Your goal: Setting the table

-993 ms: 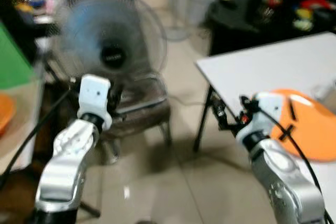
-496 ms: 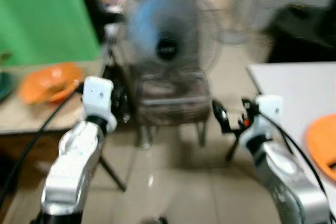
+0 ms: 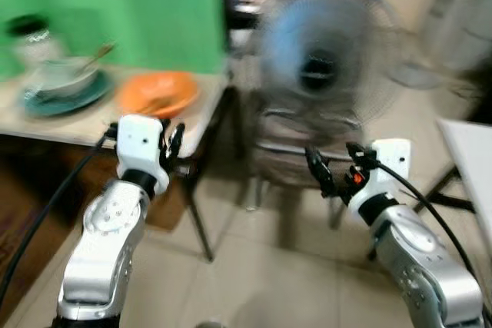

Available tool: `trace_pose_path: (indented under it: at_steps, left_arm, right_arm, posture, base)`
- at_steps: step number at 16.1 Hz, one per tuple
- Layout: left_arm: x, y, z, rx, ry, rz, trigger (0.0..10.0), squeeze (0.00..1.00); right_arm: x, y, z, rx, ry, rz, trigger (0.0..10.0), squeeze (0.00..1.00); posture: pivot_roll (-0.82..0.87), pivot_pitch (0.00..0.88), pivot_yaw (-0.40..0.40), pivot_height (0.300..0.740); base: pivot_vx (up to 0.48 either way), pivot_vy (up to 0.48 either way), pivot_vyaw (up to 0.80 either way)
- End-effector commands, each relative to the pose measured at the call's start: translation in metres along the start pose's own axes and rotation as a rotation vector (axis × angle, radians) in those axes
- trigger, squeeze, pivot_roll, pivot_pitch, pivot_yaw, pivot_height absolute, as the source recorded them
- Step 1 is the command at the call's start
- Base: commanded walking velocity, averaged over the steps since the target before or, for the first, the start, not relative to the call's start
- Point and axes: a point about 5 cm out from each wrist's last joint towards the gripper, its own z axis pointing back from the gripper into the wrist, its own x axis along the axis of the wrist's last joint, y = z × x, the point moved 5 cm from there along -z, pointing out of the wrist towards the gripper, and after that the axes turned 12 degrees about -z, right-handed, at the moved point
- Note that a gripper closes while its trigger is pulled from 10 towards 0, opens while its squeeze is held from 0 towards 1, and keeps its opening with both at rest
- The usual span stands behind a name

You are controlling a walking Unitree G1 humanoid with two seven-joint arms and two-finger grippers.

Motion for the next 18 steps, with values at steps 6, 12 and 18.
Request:
trace_pose_path:
  at_steps: [6,12,18]
  left_arm:
    - [-0.001,0.002,0.001,-0.016,0.005,0.004,10.0,0.0]
    - [0.0,0.003,-0.001,-0.012,0.002,0.005,10.0,0.0]
    - [0.002,0.003,-0.003,-0.024,-0.003,-0.014,10.0,0.0]
  right_arm:
    - [-0.001,0.001,-0.002,-0.022,0.012,0.045,10.0,1.0]
    - [-0.001,-0.009,-0.006,-0.059,0.015,0.101,10.0,1.0]
    - [0.007,-0.004,-0.011,-0.049,-0.025,0.032,10.0,0.93]
  posture:
    - [0.07,0.0,0.025,0.74]
    - [0.08,0.0,0.018,0.74]
    - [0.09,0.0,0.015,0.74]
  base:
    - [0.185,0.0,0.5]
    - [0.291,0.0,0.0]
    - [0.294,0.0,0.4]
